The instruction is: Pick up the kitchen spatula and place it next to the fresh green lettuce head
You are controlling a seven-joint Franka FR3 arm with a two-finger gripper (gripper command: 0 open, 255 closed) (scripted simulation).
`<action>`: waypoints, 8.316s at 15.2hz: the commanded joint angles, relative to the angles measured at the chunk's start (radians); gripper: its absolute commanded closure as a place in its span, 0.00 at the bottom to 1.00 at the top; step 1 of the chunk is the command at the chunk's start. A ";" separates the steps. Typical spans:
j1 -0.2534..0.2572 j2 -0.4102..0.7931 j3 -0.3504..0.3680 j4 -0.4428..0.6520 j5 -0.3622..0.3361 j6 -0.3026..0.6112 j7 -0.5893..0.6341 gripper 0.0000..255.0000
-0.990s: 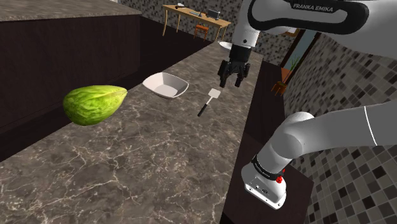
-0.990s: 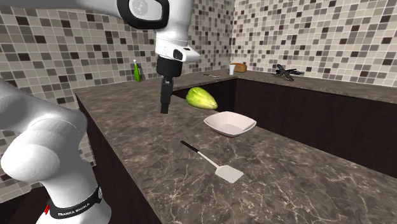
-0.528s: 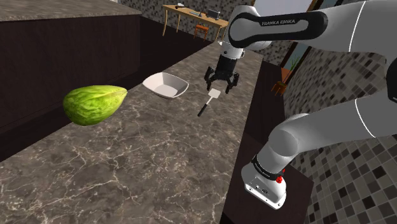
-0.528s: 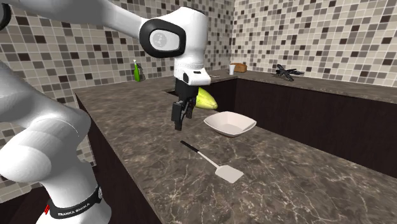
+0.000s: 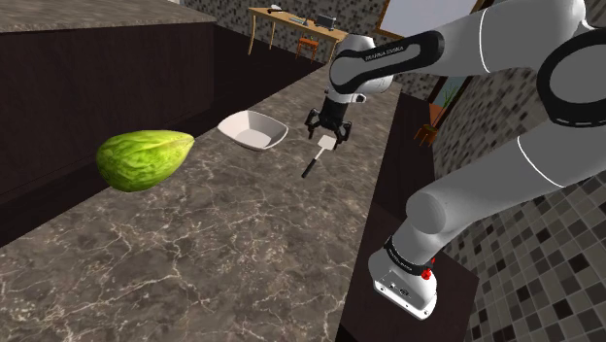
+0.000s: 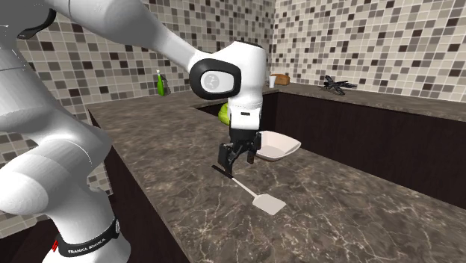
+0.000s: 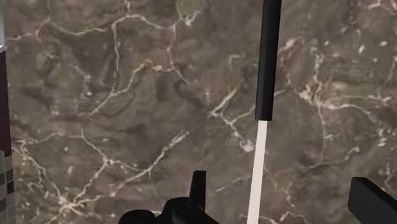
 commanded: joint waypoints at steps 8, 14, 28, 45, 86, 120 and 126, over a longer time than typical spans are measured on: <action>-0.007 0.070 0.014 -0.061 0.000 0.137 0.034 0.00; -0.007 0.070 0.014 -0.061 0.000 0.137 0.034 0.00; -0.007 0.042 0.011 -0.041 0.000 0.090 0.035 1.00; -0.009 -0.064 -0.006 0.105 -0.008 -0.163 0.044 1.00; 0.159 -0.025 0.395 0.446 0.120 -0.383 0.605 1.00; 0.321 0.530 0.726 0.686 -0.245 -0.158 1.203 1.00; 0.329 0.559 0.717 0.631 -0.273 -0.085 1.218 1.00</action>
